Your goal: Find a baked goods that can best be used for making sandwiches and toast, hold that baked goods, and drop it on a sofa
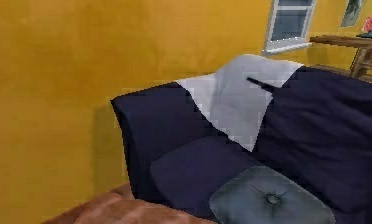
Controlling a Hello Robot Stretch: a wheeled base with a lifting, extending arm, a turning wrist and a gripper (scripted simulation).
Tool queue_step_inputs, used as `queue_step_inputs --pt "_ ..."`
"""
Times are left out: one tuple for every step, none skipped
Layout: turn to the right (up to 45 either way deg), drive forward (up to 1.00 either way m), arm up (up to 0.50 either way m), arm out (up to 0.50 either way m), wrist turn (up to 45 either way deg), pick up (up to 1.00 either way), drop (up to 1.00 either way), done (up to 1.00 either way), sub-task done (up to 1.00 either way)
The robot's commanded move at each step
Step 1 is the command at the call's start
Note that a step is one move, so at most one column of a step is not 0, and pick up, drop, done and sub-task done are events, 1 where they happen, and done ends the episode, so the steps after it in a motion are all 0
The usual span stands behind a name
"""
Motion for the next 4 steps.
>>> queue_step_inputs --pt "0.0 0.0 0.0 0.44 0.0 0.0 0.0 0.0 0.0" --pt "0.0 0.0 0.0 0.0 39.0 0.0 0.0 0.0 0.0" --pt "0.0 0.0 -0.24 0.0 0.0 0.0 0.0 0.0 0.0" --pt "0.0 0.0 -0.32 0.0 0.0 0.0 0.0 0.0 0.0"
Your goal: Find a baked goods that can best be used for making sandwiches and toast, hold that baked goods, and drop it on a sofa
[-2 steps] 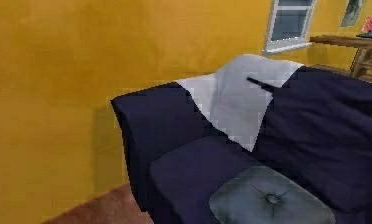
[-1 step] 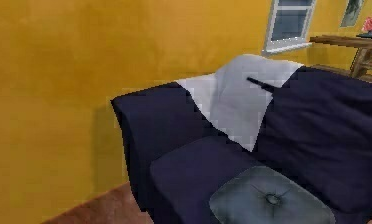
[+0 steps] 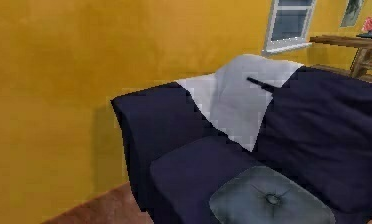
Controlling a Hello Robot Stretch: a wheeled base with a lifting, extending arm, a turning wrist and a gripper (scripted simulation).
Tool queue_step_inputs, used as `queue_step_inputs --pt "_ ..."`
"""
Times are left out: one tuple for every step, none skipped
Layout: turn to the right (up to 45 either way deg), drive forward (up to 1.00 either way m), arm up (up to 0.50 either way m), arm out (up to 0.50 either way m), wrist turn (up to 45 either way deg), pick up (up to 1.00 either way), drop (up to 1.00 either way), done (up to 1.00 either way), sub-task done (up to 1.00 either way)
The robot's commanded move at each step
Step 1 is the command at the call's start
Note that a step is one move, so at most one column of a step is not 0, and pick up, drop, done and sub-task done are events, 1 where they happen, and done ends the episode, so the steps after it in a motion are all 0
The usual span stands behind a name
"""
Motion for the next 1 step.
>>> queue_step_inputs --pt "0.0 0.0 0.0 0.0 0.0 0.0 1.0 0.0 0.0"
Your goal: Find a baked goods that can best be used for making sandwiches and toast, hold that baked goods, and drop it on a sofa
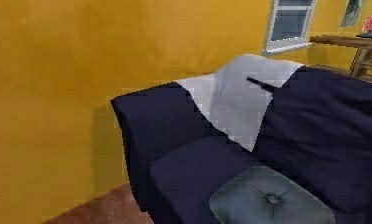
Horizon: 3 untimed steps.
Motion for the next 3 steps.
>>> queue_step_inputs --pt "0.0 0.0 0.1 0.0 0.0 0.0 0.0 0.0 0.0" --pt "0.0 0.0 0.0 -0.08 0.0 0.0 0.0 0.0 0.0" --pt "0.0 0.0 0.0 0.0 0.0 0.0 0.0 1.0 0.0"
